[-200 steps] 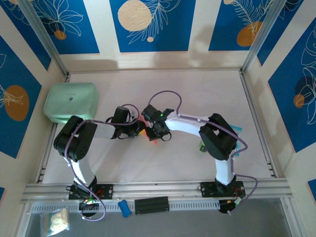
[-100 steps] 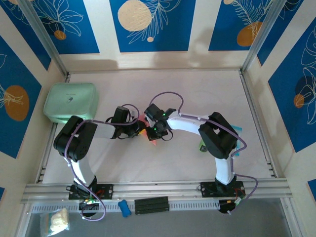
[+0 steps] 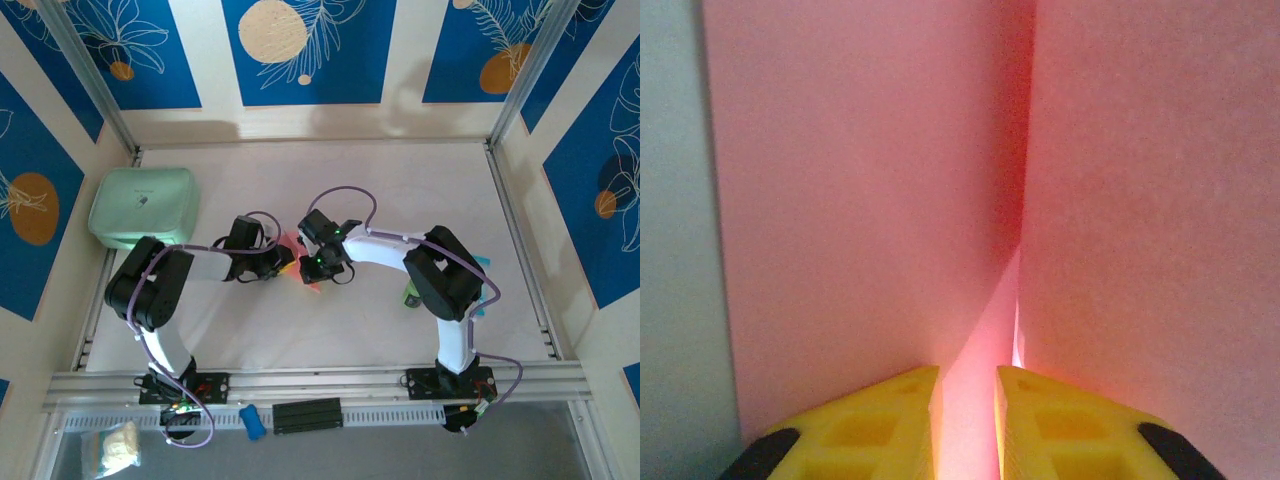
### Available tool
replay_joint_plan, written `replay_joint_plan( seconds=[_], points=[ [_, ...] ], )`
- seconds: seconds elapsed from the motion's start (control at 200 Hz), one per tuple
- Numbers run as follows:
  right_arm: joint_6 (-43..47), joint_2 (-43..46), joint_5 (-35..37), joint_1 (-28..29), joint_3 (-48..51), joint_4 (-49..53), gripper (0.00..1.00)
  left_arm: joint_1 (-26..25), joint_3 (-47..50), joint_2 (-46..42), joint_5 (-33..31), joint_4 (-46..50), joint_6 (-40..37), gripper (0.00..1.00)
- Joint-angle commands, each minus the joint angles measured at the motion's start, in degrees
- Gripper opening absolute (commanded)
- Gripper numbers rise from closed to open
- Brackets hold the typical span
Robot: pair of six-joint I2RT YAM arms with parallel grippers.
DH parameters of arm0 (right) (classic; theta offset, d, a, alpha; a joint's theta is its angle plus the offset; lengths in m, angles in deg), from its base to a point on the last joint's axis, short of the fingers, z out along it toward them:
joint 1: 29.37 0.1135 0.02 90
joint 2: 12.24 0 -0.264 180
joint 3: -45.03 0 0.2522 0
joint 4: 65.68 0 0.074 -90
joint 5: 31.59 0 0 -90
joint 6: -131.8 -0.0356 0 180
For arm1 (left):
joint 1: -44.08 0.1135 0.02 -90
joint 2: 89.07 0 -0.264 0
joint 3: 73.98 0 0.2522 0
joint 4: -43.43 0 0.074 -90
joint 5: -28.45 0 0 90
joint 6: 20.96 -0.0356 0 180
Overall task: Fold a paper plane with a square sheet of paper (pick it up from the middle)
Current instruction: Fourth fold the wing at the center of the table.
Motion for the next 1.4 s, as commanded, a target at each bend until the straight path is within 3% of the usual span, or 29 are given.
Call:
replay_joint_plan(
  seconds=[0.0,0.255,0.445,0.8,1.391],
  points=[
    [0.94,2.39,3.89,1.51,0.42,0.99,0.21,-0.32,-0.82,0.94,-0.77,2.91,-0.9,0.22],
    [0.83,3.81,14.54,5.3,1.5,-0.24,0.3,-0.33,-0.87,1.49,-1.31,3.73,-0.5,0.22],
    [0.67,3.28,19.74,6.78,1.9,-0.72,0.31,-0.32,-0.78,1.47,-1.27,3.64,-0.32,0.22],
    [2.18,1.78,22.48,8.54,1.72,-1.69,0.3,-0.33,-0.79,1.45,-1.2,3.51,-0.14,0.22],
    [2.21,1.34,22.93,8.19,2.43,-2.46,0.15,-0.27,-0.87,1.03,-1.25,3.48,0.07,0.22]
  ],
)
